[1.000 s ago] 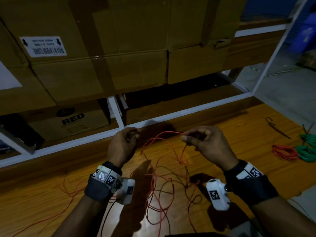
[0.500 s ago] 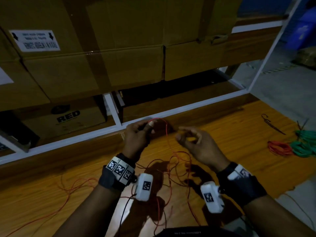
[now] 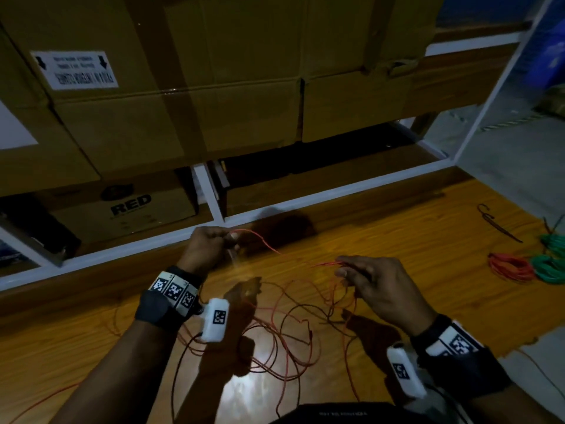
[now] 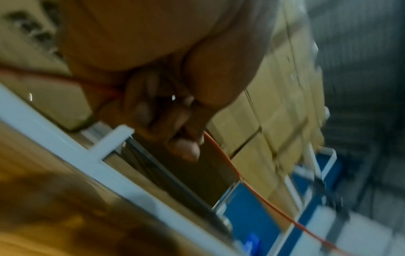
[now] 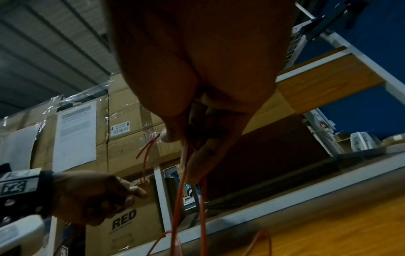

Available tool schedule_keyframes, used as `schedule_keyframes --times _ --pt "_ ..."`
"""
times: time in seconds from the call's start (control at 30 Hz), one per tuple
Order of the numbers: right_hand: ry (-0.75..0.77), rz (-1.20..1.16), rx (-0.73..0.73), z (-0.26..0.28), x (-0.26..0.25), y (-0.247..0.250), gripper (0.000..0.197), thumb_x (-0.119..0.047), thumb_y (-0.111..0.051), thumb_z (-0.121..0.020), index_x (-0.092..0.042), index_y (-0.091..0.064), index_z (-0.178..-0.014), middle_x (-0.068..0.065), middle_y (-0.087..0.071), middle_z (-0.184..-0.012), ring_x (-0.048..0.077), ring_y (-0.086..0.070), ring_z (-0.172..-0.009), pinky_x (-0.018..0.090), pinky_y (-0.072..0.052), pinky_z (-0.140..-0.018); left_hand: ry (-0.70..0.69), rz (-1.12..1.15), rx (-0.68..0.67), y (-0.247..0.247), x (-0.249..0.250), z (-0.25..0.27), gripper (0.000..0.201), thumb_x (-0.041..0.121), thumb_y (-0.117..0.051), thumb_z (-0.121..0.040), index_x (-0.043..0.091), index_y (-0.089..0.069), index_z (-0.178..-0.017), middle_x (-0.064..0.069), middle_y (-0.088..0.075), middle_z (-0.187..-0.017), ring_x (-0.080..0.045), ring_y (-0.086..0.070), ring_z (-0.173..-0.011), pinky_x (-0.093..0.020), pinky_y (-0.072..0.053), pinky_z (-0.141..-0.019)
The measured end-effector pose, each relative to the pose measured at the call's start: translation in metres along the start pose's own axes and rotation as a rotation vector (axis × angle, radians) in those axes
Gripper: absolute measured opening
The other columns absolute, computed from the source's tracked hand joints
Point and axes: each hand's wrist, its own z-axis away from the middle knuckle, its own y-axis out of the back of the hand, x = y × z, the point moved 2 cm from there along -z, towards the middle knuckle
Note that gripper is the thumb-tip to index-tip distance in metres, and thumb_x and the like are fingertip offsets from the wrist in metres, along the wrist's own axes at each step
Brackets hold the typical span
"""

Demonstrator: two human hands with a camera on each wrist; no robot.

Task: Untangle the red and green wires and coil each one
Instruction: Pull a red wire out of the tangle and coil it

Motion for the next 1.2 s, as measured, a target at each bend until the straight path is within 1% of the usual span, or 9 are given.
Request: schedule_keyframes --times 0.13,0.27,0.4,0.53,0.67,0.77,0.9,1.03,1.2 --pt "0.017 0.055 -0.035 -0.008 -0.007 0.001 0.032 -0.029 -0.062 -0.101 -0.019 -0.069 -0.131 -0.008 -0.078 -0.103 -0.006 -0.071 -0.079 0.031 -0.062 -0.068 -0.166 -0.333 -0.11 -0.007 -0.01 0.006 0.044 0.019 -0.075 -0.092 0.031 -0.064 -0.133 -0.002 -0.071 -0.121 -0.029 -0.068 -0.103 -0.052 -0.059 -0.089" --pt "0.057 0.094 -0.081 -0.015 -0.018 -0.004 0.031 -0.018 -0.06 -0.103 -0.023 -0.066 -0.133 -0.015 -0.076 -0.102 -0.008 -0.07 -0.082 0.023 -0.061 -0.067 -0.572 -0.562 -0.183 -0.039 0.009 0.041 0.066 0.051 -0.075 -0.088 0.043 -0.047 -0.146 0.011 -0.046 -0.152 -0.011 -0.04 -0.139 -0.038 -0.041 -0.106" --pt "0.111 0.086 -0.075 -0.02 -0.034 -0.003 0.027 -0.029 -0.06 -0.103 -0.026 -0.069 -0.128 -0.009 -0.078 -0.102 -0.006 -0.072 -0.081 0.032 -0.062 -0.065 -0.623 -0.461 -0.34 -0.077 0.025 0.062 0.041 0.053 -0.07 -0.091 0.035 -0.069 -0.127 0.016 -0.068 -0.126 0.003 -0.062 -0.111 -0.026 -0.052 -0.087" --pt "0.073 0.006 -0.068 -0.021 -0.036 0.0 0.029 -0.03 -0.063 -0.101 -0.025 -0.069 -0.129 -0.008 -0.078 -0.102 -0.004 -0.072 -0.083 0.034 -0.063 -0.065 -0.568 -0.257 -0.355 -0.08 0.021 0.054 0.021 0.034 -0.067 -0.098 0.017 -0.08 -0.101 0.005 -0.077 -0.085 -0.009 -0.073 -0.078 -0.045 -0.061 -0.071" --pt "-0.02 -0.097 -0.037 -0.017 -0.022 0.004 0.033 -0.021 -0.072 -0.095 -0.022 -0.068 -0.128 -0.006 -0.077 -0.099 0.002 -0.074 -0.08 0.035 -0.064 -0.068 -0.471 0.026 -0.253 -0.071 0.025 0.051 0.022 0.019 -0.061 -0.102 0.008 -0.073 -0.088 0.005 -0.049 -0.057 -0.015 -0.039 -0.046 -0.032 -0.035 -0.045" --pt "-0.141 -0.179 -0.134 -0.012 -0.008 -0.006 0.047 -0.035 -0.081 -0.086 -0.031 -0.065 -0.13 -0.011 -0.075 -0.104 0.0 -0.072 -0.091 0.032 -0.063 -0.079 -0.4 0.158 -0.253 -0.066 0.028 0.048 0.026 0.012 -0.059 -0.102 -0.01 -0.067 -0.092 0.004 -0.038 -0.055 -0.012 -0.024 -0.044 -0.024 -0.022 -0.046" --pt "-0.131 -0.223 -0.252 -0.006 -0.01 -0.033 0.039 -0.038 -0.079 -0.087 -0.024 -0.07 -0.123 -0.01 -0.076 -0.098 -0.001 -0.071 -0.094 0.021 -0.056 -0.078 -0.421 0.152 -0.224 -0.064 0.03 0.048 0.021 0.015 -0.062 -0.101 0.003 -0.073 -0.087 -0.003 -0.04 -0.053 -0.015 -0.025 -0.041 -0.022 -0.023 -0.044" --pt "-0.167 -0.401 -0.107 -0.015 -0.014 -0.018 0.012 -0.025 -0.065 -0.099 -0.019 -0.076 -0.098 0.003 -0.075 -0.079 0.015 -0.071 -0.072 0.031 -0.054 -0.064 -0.476 -0.029 -0.165 -0.044 0.03 0.04 0.008 0.019 -0.073 -0.093 0.012 -0.078 -0.093 0.008 -0.071 -0.067 -0.011 -0.057 -0.051 -0.02 -0.043 -0.05" --pt "-0.118 -0.255 0.032 -0.028 -0.003 0.035 0.028 -0.027 -0.059 -0.103 -0.024 -0.075 -0.079 0.002 -0.064 -0.066 0.017 -0.062 -0.065 0.038 -0.049 -0.071 -0.372 -0.216 -0.326 -0.024 -0.001 0.026 0.018 0.033 -0.074 -0.088 0.017 -0.081 -0.092 0.008 -0.064 -0.062 -0.01 -0.048 -0.049 -0.023 -0.035 -0.046"
